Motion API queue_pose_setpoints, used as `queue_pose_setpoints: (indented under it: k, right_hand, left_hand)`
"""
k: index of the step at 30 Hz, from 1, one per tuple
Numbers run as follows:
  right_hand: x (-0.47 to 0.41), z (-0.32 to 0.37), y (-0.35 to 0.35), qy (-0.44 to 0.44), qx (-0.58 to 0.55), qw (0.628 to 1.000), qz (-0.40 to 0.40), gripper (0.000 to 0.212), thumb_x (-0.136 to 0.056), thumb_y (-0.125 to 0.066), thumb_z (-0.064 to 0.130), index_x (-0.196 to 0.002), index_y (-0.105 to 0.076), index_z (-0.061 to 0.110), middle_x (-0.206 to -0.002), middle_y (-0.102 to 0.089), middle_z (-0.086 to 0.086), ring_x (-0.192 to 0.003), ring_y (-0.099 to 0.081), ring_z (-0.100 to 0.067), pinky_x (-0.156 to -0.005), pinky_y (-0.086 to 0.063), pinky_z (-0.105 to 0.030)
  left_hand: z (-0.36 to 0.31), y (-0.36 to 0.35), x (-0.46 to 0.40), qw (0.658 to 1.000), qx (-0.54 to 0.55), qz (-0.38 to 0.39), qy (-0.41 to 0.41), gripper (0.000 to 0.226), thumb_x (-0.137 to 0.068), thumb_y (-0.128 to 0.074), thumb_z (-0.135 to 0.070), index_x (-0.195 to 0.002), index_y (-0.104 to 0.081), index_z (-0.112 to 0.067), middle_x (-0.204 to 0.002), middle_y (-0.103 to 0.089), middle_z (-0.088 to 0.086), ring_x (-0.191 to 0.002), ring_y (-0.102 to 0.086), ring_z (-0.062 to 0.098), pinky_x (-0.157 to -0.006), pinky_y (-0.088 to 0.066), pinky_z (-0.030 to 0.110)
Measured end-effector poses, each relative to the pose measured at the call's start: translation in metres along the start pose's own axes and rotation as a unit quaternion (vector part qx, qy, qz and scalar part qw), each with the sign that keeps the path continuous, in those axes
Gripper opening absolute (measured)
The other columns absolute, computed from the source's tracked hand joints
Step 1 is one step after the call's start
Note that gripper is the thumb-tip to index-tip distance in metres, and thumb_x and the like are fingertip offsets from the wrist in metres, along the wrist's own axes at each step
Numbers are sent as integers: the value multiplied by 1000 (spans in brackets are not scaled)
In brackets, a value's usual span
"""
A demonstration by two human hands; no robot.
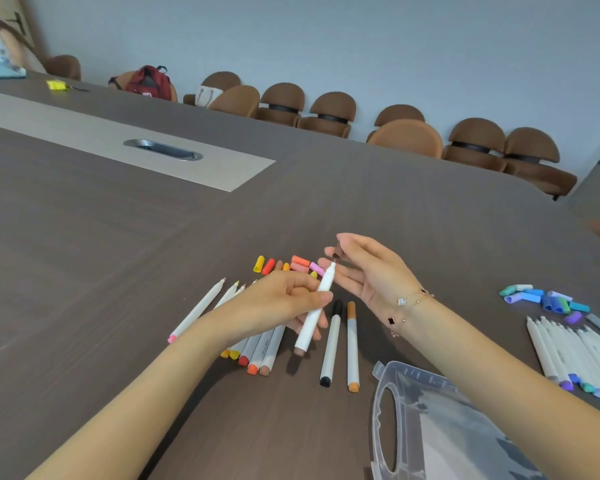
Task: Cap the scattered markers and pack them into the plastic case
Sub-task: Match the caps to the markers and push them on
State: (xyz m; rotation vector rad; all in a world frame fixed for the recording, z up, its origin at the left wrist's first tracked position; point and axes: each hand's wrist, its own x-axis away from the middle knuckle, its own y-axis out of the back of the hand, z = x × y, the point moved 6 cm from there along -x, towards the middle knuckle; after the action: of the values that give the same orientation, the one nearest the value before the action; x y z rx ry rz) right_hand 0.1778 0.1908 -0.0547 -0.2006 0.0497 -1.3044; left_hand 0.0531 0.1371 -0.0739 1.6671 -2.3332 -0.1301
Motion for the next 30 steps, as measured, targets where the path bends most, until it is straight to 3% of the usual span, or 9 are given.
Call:
queue_pose_setpoints:
  k: [7,11,16,20,24,26,28,30]
  right_hand:
    - [6,2,-11,32,154,986,47,27,-91,-60,19,-118,-59,17,-103,-71,-6,-88,-72,-15,-71,-58,-24]
    - [10,0,-21,28,224,968,108,43,-85,-67,24,-124,-49,30,-94,-73,-7,-85,-72,-17,-74,-58,-26]
    - [11,8,-24,74,227,966,98,46,-83,-70,19,-124,-51,27,-90,-75,-4,-83,-72,-18,-75,-59,-32]
    - [12,9,-24,91,225,966,88,44,-83,-69,18,-123,-53,25,-90,-75,-6,-84,-72,-18,-76,-59,-32]
    - [13,-2,-24,18,180,977,111,34,-83,-70,13,-114,-57,18,-91,-74,-12,-83,-72,-22,-72,-59,-30]
    - [12,-13,-24,13,248,964,101,27,-82,-71,16,-105,-58,17,-90,-74,-9,-81,-71,-18,-69,-58,-22]
    - [11,-24,-25,12,335,937,100,20,-83,-70,24,-98,-57,25,-86,-74,-2,-80,-68,-10,-61,-51,-8]
    - [11,-34,-26,9,400,909,113,16,-84,-68,30,-96,-58,29,-83,-72,5,-81,-65,-5,-66,-43,-5]
  left_hand:
    - [0,3,0,999,25,-40,4,9,-94,-54,-22,-97,-62,-18,-79,-71,1,-68,-70,14,-73,-59,26]
    - [0,5,2,996,54,-75,5,18,-94,-55,-20,-104,-68,-12,-83,-73,3,-72,-72,14,-74,-59,25]
    - [-2,7,2,993,55,-105,-13,16,-91,-60,-15,-100,-71,-8,-82,-73,3,-70,-72,13,-68,-59,24]
    - [-4,8,2,992,49,-117,-18,15,-89,-62,-15,-99,-71,-8,-82,-74,2,-71,-73,15,-71,-60,26]
    - [-7,22,13,999,-6,-27,33,37,-92,-53,-38,-102,-72,-8,-86,-75,4,-79,-73,13,-75,-58,23]
    - [-4,51,21,994,-55,-75,57,41,-92,-49,-44,-98,-72,-11,-82,-74,3,-73,-71,9,-67,-56,18]
    - [1,81,25,966,-182,-170,70,32,-91,-53,-44,-88,-72,-20,-74,-68,-3,-64,-62,6,-60,-50,14]
    - [7,90,26,946,-253,-186,81,25,-88,-58,-45,-80,-71,-25,-75,-65,-3,-65,-55,7,-59,-45,16]
